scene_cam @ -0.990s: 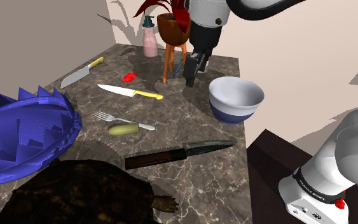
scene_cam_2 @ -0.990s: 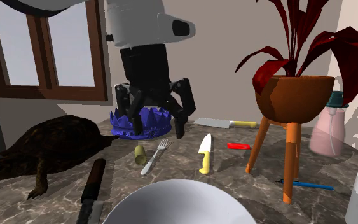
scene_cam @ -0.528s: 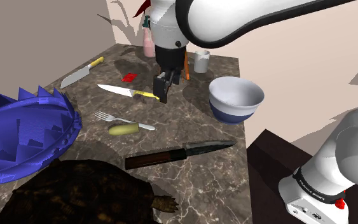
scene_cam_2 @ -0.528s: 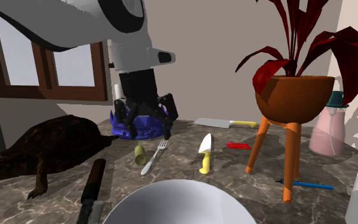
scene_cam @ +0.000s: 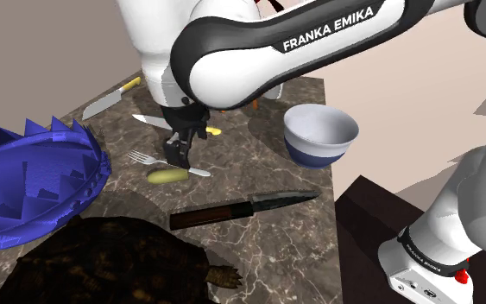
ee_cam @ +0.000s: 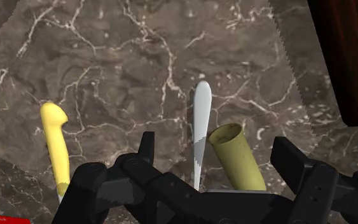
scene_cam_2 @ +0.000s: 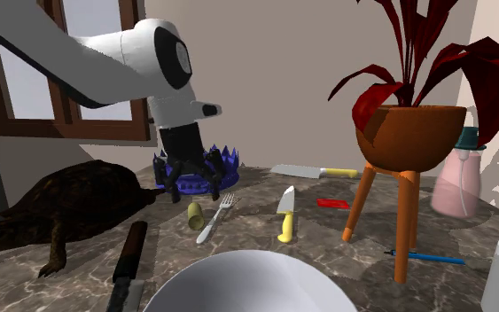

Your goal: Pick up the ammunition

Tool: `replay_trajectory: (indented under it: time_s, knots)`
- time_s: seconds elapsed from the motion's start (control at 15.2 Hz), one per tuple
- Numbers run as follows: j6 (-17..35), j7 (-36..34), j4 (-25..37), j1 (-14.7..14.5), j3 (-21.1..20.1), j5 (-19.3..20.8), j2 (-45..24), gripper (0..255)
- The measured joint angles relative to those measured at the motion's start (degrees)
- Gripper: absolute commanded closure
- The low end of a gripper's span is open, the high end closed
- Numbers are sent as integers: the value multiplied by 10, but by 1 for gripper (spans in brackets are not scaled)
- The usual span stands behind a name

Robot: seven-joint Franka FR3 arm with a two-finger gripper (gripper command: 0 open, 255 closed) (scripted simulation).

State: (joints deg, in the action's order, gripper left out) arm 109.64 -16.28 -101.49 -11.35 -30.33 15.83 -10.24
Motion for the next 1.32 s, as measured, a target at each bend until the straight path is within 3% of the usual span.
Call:
replay_trajectory:
  time_s: [0.2, 0.66, 0.73, 1.32]
  knots:
    - [-13, -20, 48, -25, -4, 33, -55, 0]
    - [27, -36, 22, -30, 1, 50, -78, 0]
    - [29, -36, 21, -29, 1, 50, -78, 255]
    - [31, -37, 20, -30, 1, 51, -78, 255]
